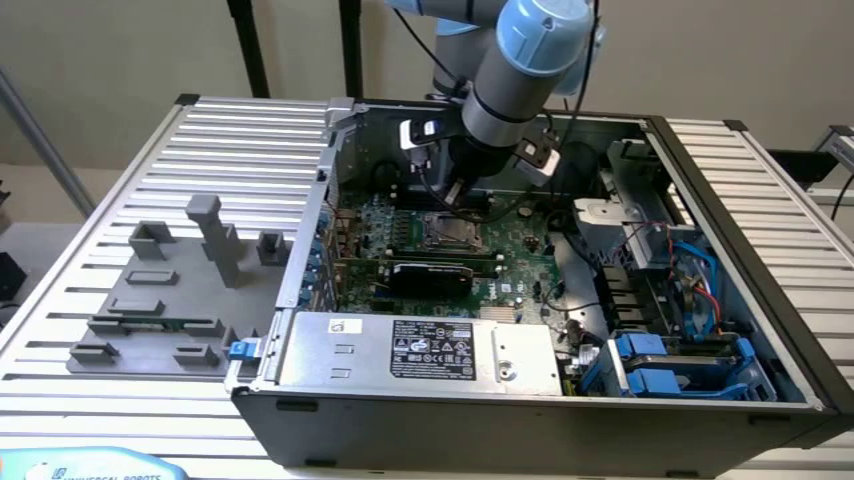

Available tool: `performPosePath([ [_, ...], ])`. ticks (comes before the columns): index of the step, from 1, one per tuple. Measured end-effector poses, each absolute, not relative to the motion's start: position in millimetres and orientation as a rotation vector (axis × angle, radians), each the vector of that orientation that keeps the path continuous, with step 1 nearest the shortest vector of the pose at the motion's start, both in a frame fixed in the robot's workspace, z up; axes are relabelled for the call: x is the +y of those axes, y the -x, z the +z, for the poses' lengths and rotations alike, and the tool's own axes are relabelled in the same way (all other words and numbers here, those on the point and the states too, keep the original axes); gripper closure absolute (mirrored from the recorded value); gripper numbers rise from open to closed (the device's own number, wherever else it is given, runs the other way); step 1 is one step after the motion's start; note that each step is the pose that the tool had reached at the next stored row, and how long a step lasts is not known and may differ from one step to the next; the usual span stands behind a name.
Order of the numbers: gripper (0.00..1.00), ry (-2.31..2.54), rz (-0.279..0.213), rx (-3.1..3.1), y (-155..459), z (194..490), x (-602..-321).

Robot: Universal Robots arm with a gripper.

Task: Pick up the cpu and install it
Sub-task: 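Install the first cpu locking lever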

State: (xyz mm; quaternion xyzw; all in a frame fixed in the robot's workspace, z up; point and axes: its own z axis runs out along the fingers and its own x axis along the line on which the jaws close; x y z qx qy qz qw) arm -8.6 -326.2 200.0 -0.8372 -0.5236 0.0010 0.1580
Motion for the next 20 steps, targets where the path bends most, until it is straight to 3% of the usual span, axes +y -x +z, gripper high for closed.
performPosePath([
  [20, 0.89, 2.413, 0.019, -1.506, -3, 198, -326],
])
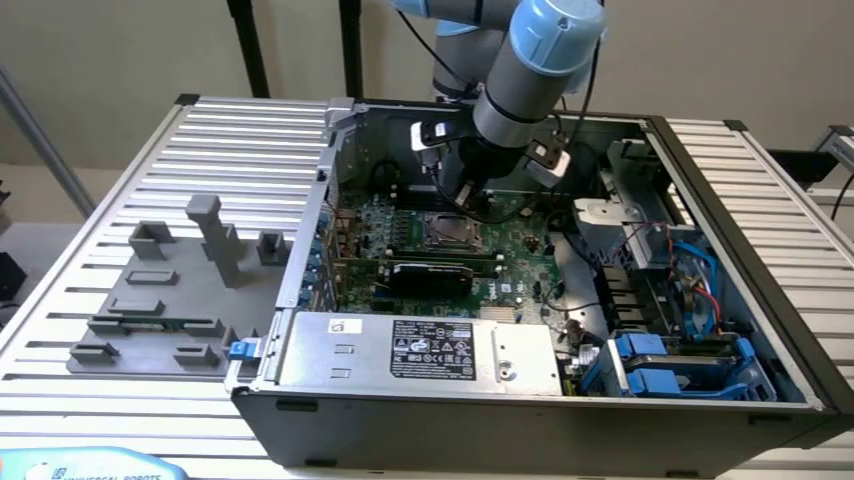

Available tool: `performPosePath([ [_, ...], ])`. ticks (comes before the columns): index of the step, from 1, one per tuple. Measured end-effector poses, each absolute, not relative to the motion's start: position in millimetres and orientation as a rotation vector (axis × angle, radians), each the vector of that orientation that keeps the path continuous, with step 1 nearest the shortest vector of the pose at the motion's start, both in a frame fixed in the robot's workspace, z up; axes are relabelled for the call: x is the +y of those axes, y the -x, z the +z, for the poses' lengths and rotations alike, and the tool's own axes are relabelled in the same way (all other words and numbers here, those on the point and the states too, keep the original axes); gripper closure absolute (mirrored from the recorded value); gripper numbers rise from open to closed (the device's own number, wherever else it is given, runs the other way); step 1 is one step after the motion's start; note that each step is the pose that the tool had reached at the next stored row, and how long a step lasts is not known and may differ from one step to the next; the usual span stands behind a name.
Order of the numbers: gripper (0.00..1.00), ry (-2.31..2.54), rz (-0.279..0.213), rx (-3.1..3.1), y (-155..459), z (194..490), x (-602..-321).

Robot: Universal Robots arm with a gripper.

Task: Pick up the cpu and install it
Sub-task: 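Install the first cpu locking lever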

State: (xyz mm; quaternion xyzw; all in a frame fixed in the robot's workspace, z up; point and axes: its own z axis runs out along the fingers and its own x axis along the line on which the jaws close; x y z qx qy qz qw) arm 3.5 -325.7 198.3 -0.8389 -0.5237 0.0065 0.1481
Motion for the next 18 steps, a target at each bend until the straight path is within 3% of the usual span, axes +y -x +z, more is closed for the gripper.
performPosePath([
  [18, 0.89, 2.414, 0.007, -1.509, 14, 207, -320],
])
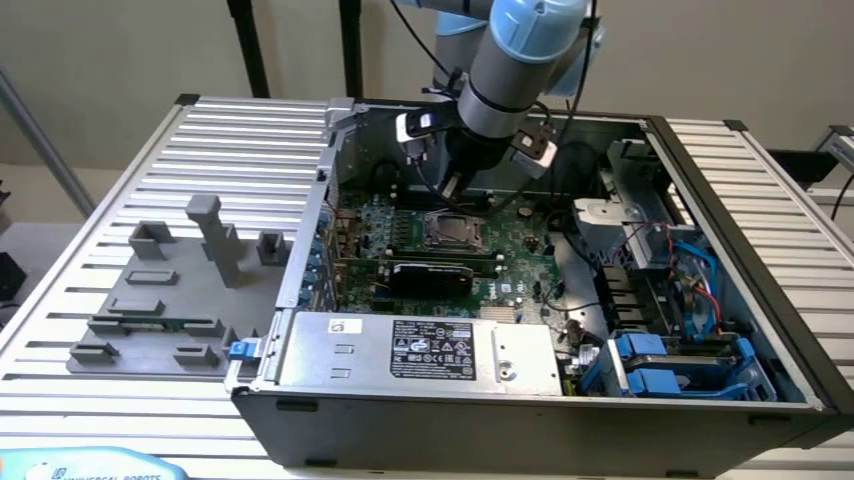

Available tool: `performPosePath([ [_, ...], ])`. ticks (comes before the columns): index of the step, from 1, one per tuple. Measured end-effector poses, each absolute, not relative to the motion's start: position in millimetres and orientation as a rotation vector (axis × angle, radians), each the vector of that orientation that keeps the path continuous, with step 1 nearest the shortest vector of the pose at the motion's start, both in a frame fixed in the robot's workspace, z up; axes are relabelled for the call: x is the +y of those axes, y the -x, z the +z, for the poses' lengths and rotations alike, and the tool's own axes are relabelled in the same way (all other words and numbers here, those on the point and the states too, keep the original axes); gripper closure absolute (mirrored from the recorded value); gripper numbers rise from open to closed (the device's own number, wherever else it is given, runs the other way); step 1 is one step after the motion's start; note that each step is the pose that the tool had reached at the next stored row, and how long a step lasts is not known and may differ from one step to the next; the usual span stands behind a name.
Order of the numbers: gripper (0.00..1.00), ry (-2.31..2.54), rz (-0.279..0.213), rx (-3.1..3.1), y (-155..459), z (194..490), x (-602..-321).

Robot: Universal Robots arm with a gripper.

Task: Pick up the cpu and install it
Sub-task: 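Install the first cpu locking lever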

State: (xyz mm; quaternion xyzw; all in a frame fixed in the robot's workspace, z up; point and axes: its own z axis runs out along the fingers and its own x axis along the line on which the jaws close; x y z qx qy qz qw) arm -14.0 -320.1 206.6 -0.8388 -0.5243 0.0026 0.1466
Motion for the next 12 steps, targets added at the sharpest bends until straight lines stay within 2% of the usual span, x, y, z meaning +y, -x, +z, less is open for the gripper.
performPosePath([
  [12, 0.89, 2.419, -0.007, -1.515, 18.8, 206.4, -320.1],
])
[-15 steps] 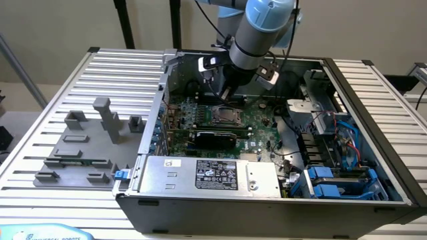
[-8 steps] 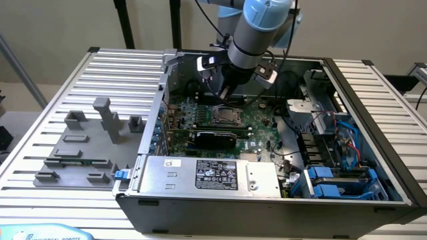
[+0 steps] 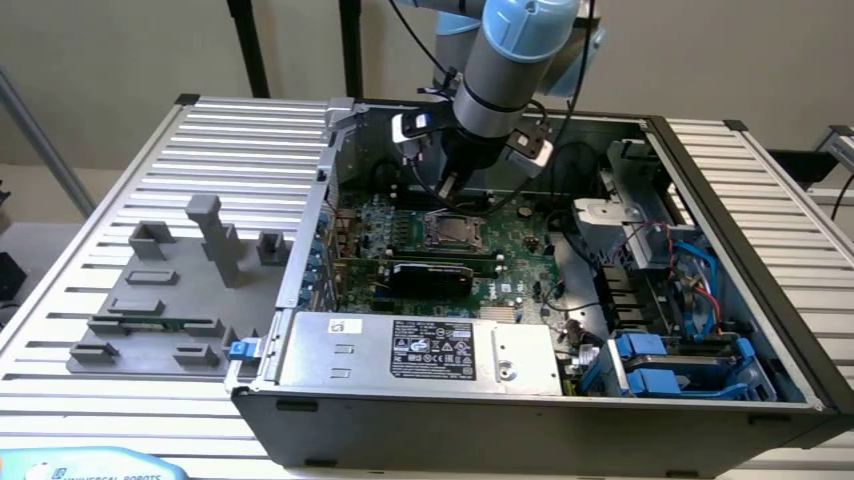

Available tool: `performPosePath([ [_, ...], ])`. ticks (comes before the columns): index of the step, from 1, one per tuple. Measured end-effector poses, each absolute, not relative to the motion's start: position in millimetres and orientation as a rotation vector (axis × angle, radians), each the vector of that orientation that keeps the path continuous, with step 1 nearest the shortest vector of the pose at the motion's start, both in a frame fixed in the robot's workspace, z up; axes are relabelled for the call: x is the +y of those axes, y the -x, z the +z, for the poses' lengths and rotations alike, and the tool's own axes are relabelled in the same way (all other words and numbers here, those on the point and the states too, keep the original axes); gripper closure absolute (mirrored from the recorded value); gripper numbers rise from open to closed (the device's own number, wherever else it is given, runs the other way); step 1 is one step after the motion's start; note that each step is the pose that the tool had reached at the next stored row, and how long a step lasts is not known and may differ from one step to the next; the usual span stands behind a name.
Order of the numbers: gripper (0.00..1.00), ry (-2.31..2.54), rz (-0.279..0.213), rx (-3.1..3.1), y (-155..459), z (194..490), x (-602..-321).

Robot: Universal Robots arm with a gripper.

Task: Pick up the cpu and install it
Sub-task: 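Install the first cpu locking lever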

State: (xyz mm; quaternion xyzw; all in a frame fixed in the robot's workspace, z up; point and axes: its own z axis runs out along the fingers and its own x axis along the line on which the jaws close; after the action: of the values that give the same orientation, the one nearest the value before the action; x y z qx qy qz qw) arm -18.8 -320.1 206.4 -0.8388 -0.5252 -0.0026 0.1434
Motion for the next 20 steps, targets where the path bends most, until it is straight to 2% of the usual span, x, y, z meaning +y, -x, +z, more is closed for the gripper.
performPosePath([
  [20, 0.89, 2.432, -0.03, -1.54, 18.1, 201.5, -320.2],
])
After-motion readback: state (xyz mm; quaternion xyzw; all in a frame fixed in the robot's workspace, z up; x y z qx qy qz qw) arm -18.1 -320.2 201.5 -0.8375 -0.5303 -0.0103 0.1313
